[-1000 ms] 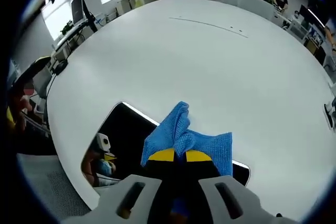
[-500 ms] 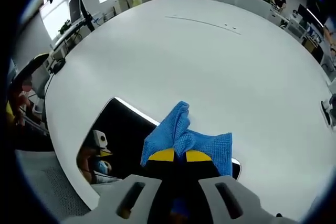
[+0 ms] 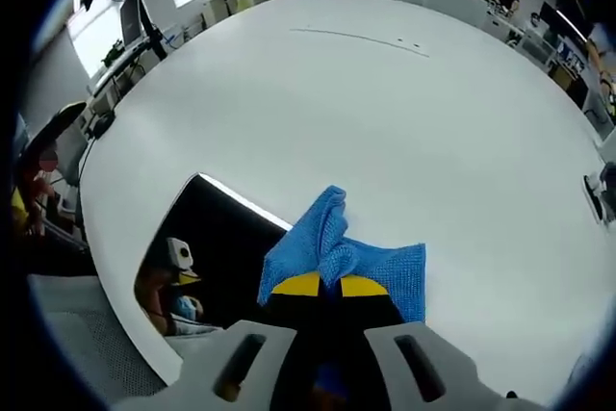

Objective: Wipe the mirror surface with the cleaning cloth until all visible marks leave the cleaned area.

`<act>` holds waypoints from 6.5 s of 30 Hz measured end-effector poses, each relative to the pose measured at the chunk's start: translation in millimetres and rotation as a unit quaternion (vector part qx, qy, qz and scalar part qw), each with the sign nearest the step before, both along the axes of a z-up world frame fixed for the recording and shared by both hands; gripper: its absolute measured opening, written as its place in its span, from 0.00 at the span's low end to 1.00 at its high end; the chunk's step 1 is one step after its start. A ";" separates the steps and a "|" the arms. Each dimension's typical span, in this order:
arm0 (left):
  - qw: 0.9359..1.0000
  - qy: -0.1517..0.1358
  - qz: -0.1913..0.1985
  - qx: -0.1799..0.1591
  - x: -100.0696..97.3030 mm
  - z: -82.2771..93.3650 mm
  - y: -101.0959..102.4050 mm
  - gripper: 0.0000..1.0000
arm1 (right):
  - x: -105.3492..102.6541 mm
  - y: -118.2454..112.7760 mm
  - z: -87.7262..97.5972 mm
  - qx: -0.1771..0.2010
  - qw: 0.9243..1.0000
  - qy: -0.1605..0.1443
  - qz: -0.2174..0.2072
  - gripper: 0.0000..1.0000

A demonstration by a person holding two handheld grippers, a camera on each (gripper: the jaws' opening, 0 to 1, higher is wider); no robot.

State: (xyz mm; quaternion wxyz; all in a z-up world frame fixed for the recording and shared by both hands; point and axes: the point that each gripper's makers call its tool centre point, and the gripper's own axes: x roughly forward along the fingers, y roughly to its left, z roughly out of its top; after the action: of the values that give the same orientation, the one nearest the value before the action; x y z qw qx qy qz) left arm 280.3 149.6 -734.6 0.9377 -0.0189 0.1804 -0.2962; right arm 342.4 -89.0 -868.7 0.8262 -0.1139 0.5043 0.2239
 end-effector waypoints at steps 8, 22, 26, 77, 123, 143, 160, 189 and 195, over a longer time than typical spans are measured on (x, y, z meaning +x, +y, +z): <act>1.000 -0.002 -0.002 0.001 -0.1 0.7 -2.8 0.99 | 0.0 0.1 -0.7 0.000 1.000 -0.003 -0.004 0.00; 1.000 -0.006 -0.006 0.003 -0.8 4.2 -7.1 0.99 | -10.0 1.2 -0.5 0.006 1.000 -0.003 -0.013 0.00; 1.000 -0.008 -0.007 0.003 -1.0 4.9 -8.0 0.99 | -15.5 1.3 -0.2 0.008 1.000 -0.003 -0.015 0.00; 1.000 -0.009 -0.004 0.013 -23.8 2.2 -8.0 0.99 | -100.6 -1.3 3.5 0.056 0.998 0.010 -0.035 0.00; 0.999 0.000 -0.014 0.036 -39.0 -36.2 -4.7 0.99 | -125.0 -2.0 3.3 0.076 0.996 0.018 -0.032 0.00; 1.000 0.001 0.000 0.027 -31.1 -33.9 0.3 0.99 | -120.1 -17.7 3.0 0.075 0.996 0.019 -0.044 0.00; 1.000 0.001 0.008 0.020 -30.5 -31.1 2.8 0.99 | -119.4 -34.7 2.9 0.071 0.996 0.019 -0.058 0.00; 1.000 0.000 0.009 0.008 -24.8 -22.7 -0.6 0.99 | -109.2 -39.0 2.6 0.067 0.995 0.013 -0.068 0.00; 1.000 0.002 0.008 0.005 -24.4 -24.3 -1.7 0.99 | -103.8 -39.3 2.8 0.064 0.996 0.010 -0.066 0.00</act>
State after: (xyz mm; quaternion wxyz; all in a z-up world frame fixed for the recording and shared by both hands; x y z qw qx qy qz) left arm 255.9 147.9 -758.9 0.9397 -0.0162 0.1841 -0.2878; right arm 238.6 -128.3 -865.9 0.8398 -0.0248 0.5034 0.2016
